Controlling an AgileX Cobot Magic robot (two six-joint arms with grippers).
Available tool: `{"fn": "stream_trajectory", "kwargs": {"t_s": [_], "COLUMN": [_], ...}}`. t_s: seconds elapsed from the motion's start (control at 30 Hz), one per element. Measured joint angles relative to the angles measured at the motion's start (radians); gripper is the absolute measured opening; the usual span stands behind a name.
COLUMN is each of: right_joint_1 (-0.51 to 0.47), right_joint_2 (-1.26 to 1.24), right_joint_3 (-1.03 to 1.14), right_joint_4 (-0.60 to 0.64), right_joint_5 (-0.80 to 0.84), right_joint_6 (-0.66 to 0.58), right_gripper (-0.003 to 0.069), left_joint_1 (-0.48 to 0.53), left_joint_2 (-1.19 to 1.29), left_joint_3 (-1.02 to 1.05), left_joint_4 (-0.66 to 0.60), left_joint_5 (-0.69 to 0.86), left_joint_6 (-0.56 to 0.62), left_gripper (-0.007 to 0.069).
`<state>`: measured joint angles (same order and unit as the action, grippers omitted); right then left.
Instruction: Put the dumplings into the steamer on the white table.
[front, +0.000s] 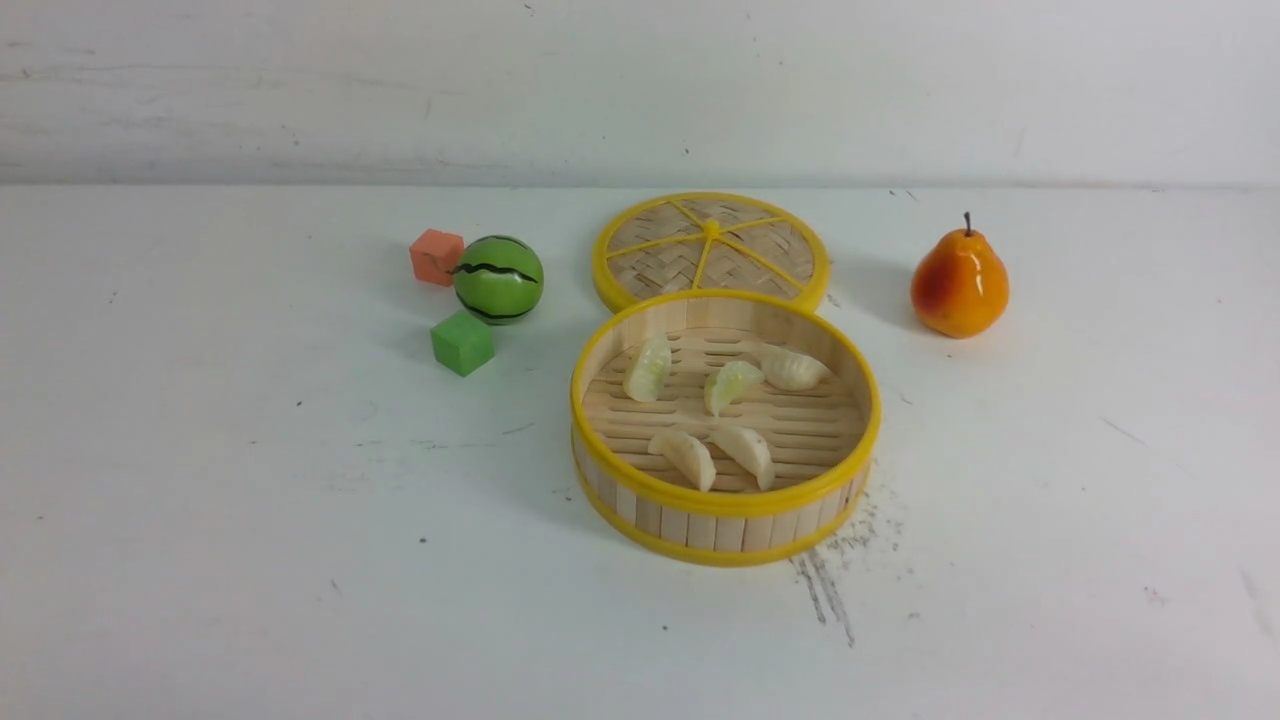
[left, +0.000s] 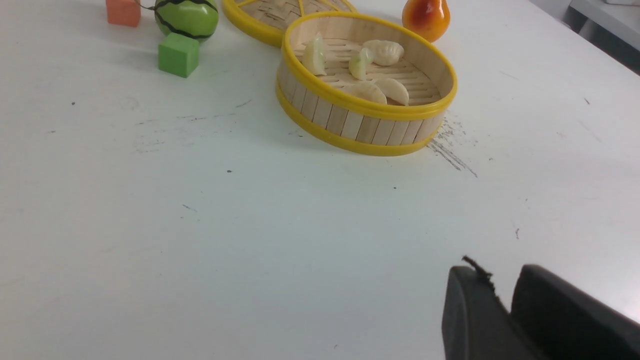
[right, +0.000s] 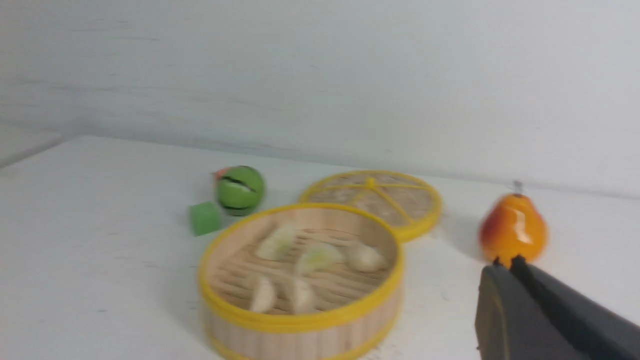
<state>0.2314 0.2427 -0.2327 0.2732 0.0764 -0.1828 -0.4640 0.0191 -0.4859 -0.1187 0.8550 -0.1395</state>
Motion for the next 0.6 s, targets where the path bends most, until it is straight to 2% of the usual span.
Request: {"fn": "stream_trajectory", "kwargs": {"t_s": [0.03, 0.1, 0.13, 0.2, 0.27, 0.4, 0.6], "right_joint_1": [-0.010, -0.145, -0.145, -0.251, -0.294, -0.331, -0.331], "right_joint_2": [-0.006, -0.084, -0.084, -0.147, -0.185, -0.250, -0.253], "right_joint_3": [0.000, 0.107, 0.107, 0.173, 0.211, 0.258, 0.256], "right_joint_4": [0.000, -0.050, -0.050, -0.111, -0.148, -0.208, -0.218], "right_joint_5": [0.000, 0.011, 0.013, 0.062, 0.097, 0.205, 0.274], "right_joint_6": [0.000, 0.001, 0.002, 0.037, 0.075, 0.168, 0.192], "right_gripper": [-0.0003, -0.0003, -0.0003, -0.0003, -0.0003, -0.0003, -0.0003], "left_joint_1": [0.000, 0.000, 0.000, 0.000, 0.000, 0.000, 0.000], "left_joint_2": [0.000, 0.000, 0.000, 0.000, 0.000, 0.000, 0.000], "left_joint_3": [0.000, 0.000, 0.000, 0.000, 0.000, 0.000, 0.000], "left_joint_4": [0.000, 0.000, 0.000, 0.000, 0.000, 0.000, 0.000], "left_joint_5": [0.000, 0.000, 0.000, 0.000, 0.000, 0.000, 0.000], "left_joint_6": [0.000, 0.000, 0.000, 0.000, 0.000, 0.000, 0.000], "left_gripper": [0.0122, 0.0127, 0.0127, 0.0130, 0.0132, 0.0137, 0.0140]}}
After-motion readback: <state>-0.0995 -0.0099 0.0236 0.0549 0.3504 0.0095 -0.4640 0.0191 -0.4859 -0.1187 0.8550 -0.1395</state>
